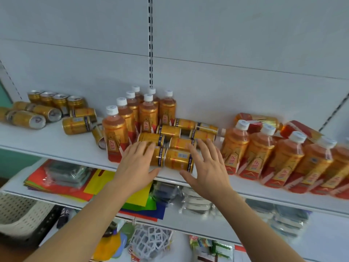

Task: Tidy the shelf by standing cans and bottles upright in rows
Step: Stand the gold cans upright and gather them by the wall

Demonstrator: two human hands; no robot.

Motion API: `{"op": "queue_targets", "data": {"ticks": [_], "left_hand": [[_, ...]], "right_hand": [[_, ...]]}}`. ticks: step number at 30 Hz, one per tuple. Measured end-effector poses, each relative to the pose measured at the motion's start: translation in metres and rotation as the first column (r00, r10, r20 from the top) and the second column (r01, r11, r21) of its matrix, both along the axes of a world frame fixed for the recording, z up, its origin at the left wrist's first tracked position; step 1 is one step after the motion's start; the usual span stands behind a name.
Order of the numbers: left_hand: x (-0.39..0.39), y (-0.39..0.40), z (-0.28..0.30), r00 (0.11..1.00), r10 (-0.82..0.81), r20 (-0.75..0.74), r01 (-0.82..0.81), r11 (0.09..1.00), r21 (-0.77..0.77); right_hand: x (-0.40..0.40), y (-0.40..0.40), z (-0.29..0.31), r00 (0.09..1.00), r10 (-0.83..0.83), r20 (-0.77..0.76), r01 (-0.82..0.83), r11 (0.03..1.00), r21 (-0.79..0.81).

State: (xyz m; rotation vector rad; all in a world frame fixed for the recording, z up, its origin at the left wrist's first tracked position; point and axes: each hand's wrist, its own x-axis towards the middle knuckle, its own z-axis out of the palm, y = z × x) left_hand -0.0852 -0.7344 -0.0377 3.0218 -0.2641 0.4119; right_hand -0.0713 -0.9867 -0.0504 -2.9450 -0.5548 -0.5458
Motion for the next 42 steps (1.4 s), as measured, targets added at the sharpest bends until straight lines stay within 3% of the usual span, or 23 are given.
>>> {"op": "queue_targets", "data": {"ticks": [7,13,16,20,27,32,37,42], "left_hand": [[0.031,0.012,-0.009,0.999,-0.016,-0.044,0.02,0.995,0.097],[0.034,0.018,-0.013,0.996,-0.072,-0.058,0.076,0.995,0.058],[0.032,0.023,-0.014,0.992,-0.12,-0.046,0.123,0.99,0.071],[0.034,0.034,-0.001,0.98,-0.199,0.003,0.199,0.979,0.047],[0.027,0.032,0.024,0.955,-0.282,0.095,0.296,0.932,-0.21],[0.031,0.019,0.009,0.959,-0.275,0.067,0.274,0.844,-0.462],[0.025,0.017,-0.023,0.995,-0.097,0.009,0.073,0.681,-0.729],[0.012,0.007,-0.025,0.998,-0.041,0.056,0.069,0.643,-0.763]], "right_hand": [[0.029,0.031,-0.007,0.995,0.085,0.055,-0.084,0.996,-0.017],[0.031,0.038,-0.009,0.998,0.06,0.024,-0.059,0.997,-0.041],[0.025,0.03,-0.007,0.998,0.034,0.051,-0.038,0.996,0.075],[0.009,0.025,-0.008,0.999,-0.038,-0.019,0.042,0.912,0.409],[-0.018,0.038,-0.024,0.973,-0.096,-0.209,0.207,0.758,0.618],[-0.021,0.042,-0.024,0.966,-0.106,-0.237,0.235,0.746,0.623],[-0.019,0.038,-0.027,0.968,-0.092,-0.235,0.223,0.746,0.628],[-0.01,0.037,-0.027,0.989,-0.07,-0.128,0.135,0.776,0.616]]}}
